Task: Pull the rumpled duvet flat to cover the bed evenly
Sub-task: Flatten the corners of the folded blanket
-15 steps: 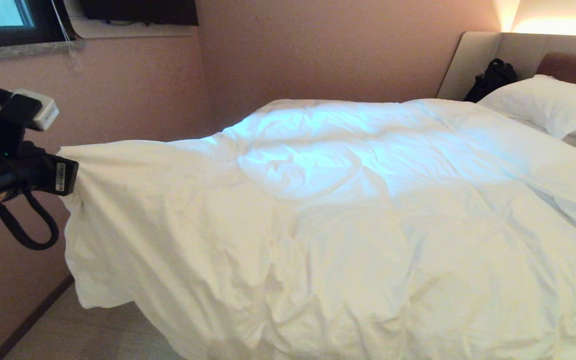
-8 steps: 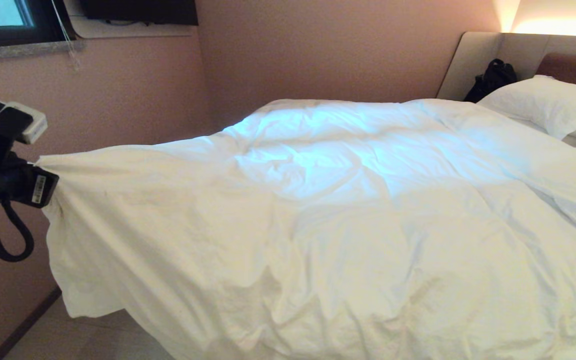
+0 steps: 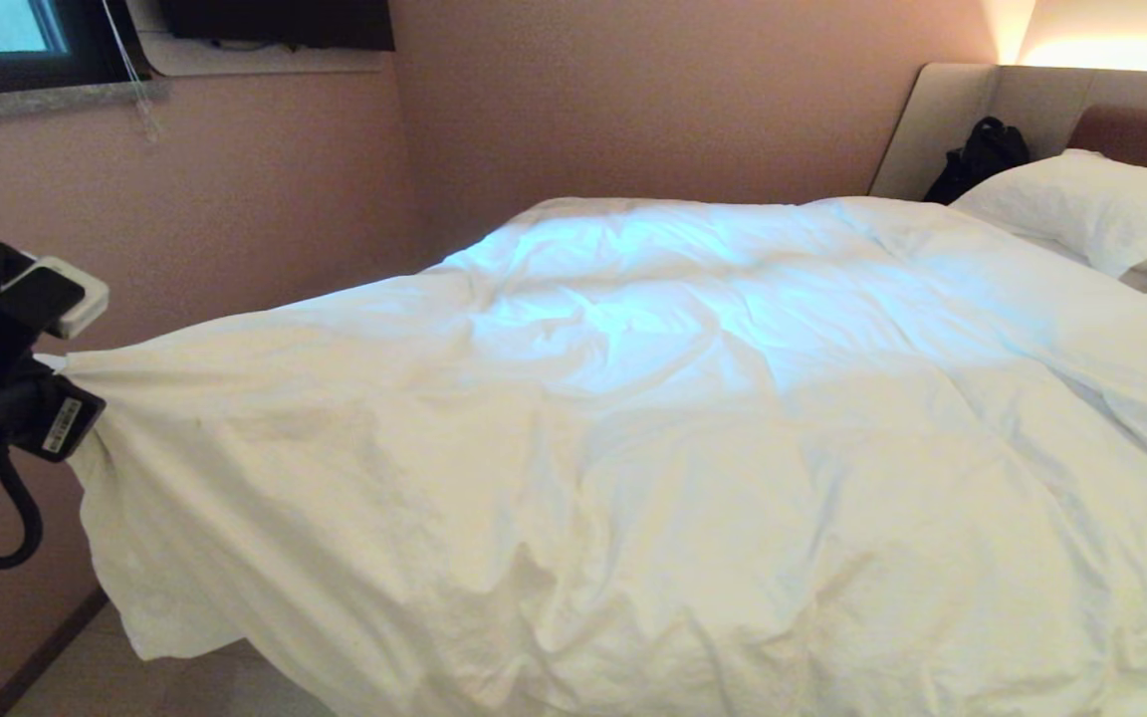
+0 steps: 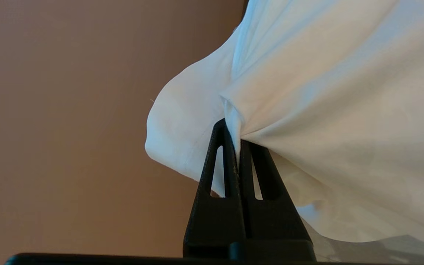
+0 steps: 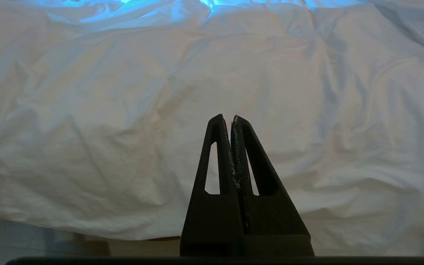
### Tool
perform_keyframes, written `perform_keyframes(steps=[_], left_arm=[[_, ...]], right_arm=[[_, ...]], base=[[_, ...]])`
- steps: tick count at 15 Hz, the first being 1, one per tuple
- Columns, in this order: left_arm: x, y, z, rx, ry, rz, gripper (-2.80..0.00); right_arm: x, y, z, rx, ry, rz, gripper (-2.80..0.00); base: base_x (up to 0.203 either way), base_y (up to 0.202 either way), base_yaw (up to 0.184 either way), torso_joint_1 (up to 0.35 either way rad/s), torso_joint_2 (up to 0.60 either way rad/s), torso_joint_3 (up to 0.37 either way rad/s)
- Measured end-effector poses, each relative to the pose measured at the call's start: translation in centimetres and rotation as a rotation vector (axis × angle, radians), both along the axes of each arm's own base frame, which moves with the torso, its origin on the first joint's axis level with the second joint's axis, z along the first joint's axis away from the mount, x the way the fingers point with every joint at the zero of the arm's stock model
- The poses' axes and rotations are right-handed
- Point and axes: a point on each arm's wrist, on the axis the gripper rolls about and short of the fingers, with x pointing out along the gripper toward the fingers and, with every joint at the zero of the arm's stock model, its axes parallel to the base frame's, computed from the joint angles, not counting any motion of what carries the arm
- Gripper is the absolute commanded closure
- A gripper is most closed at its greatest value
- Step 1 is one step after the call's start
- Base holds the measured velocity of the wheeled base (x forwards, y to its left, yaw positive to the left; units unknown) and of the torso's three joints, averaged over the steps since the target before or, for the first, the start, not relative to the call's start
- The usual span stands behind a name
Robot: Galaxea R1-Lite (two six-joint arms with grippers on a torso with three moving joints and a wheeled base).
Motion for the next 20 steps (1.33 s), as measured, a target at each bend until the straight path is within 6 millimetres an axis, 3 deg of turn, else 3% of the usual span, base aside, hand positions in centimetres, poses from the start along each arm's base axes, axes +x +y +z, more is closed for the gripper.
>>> perform_keyframes(steps=[8, 20], left_arm=[[0.9, 4.0, -0.1, 0.042, 0.027, 0.152, 0.00], [1.1, 4.5, -2.0, 0.065, 0.110, 0.140, 0.00]], right_arm=[[0.0, 0.0, 0.0, 0.000, 0.000, 0.000, 0.00], [0.0, 0.0, 0.0, 0.000, 0.000, 0.000, 0.00]], base=[[0.000, 0.000, 0.000, 0.000, 0.00, 0.000], [0.000, 0.000, 0.000, 0.000, 0.00, 0.000]])
